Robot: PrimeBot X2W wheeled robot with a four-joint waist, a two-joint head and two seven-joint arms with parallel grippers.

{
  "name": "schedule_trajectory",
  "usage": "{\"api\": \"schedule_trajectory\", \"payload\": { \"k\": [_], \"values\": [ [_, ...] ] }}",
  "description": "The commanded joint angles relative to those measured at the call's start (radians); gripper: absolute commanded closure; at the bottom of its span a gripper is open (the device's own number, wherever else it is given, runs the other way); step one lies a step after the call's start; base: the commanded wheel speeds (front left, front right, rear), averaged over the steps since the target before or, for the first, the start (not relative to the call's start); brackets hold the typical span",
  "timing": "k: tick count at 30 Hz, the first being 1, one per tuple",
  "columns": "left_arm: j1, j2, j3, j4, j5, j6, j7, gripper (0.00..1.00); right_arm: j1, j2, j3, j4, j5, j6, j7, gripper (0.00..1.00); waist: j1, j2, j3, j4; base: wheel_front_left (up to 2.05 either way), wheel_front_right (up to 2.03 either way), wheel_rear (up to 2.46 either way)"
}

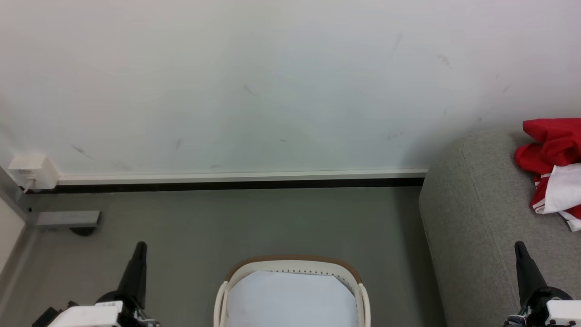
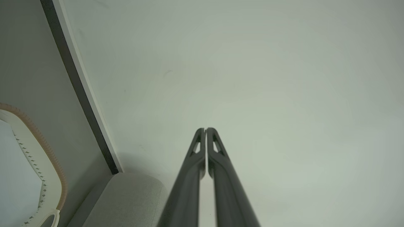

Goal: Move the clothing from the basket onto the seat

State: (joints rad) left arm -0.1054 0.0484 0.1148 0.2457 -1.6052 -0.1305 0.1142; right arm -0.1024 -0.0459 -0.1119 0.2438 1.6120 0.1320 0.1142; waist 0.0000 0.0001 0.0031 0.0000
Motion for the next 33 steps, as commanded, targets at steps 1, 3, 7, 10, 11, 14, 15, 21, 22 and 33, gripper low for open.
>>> {"api": "schedule_trajectory", "payload": {
  "k": [1,3,7,10,11,14,15,21,22,33],
  "values": [
    [-0.008,0.002,0.002,0.000,-0.014,-0.003,0.004,1.00,-0.014,-0.008,-0.004,0.002,0.002,-0.002,0.003,1.00,0.0000,-0.0001,0.000,0.000,0.00,0.00,0.00],
    [-0.008,0.002,0.002,0.000,-0.014,-0.003,0.004,1.00,-0.014,-0.008,-0.004,0.002,0.002,-0.002,0.003,1.00,0.0000,-0.0001,0.000,0.000,0.00,0.00,0.00],
    [-0.008,0.002,0.002,0.000,-0.014,-0.003,0.004,1.00,-0.014,-0.008,-0.004,0.002,0.002,-0.002,0.003,1.00,0.0000,-0.0001,0.000,0.000,0.00,0.00,0.00],
    [-0.008,0.002,0.002,0.000,-0.014,-0.003,0.004,1.00,-0.014,-0.008,-0.004,0.002,0.002,-0.002,0.003,1.00,0.0000,-0.0001,0.000,0.000,0.00,0.00,0.00],
    [-0.008,0.002,0.002,0.000,-0.014,-0.003,0.004,1.00,-0.014,-0.008,-0.004,0.002,0.002,-0.002,0.003,1.00,0.0000,-0.0001,0.000,0.000,0.00,0.00,0.00],
    [-0.008,0.002,0.002,0.000,-0.014,-0.003,0.004,1.00,-0.014,-0.008,-0.004,0.002,0.002,-0.002,0.003,1.00,0.0000,-0.0001,0.000,0.000,0.00,0.00,0.00],
    [-0.008,0.002,0.002,0.000,-0.014,-0.003,0.004,1.00,-0.014,-0.008,-0.004,0.002,0.002,-0.002,0.003,1.00,0.0000,-0.0001,0.000,0.000,0.00,0.00,0.00],
    [-0.008,0.002,0.002,0.000,-0.014,-0.003,0.004,1.00,-0.014,-0.008,-0.004,0.002,0.002,-0.002,0.003,1.00,0.0000,-0.0001,0.000,0.000,0.00,0.00,0.00],
    [-0.008,0.002,0.002,0.000,-0.014,-0.003,0.004,1.00,-0.014,-0.008,-0.004,0.002,0.002,-0.002,0.003,1.00,0.0000,-0.0001,0.000,0.000,0.00,0.00,0.00],
    [-0.008,0.002,0.002,0.000,-0.014,-0.003,0.004,1.00,-0.014,-0.008,-0.004,0.002,0.002,-0.002,0.003,1.00,0.0000,-0.0001,0.000,0.000,0.00,0.00,0.00]
  ]
}}
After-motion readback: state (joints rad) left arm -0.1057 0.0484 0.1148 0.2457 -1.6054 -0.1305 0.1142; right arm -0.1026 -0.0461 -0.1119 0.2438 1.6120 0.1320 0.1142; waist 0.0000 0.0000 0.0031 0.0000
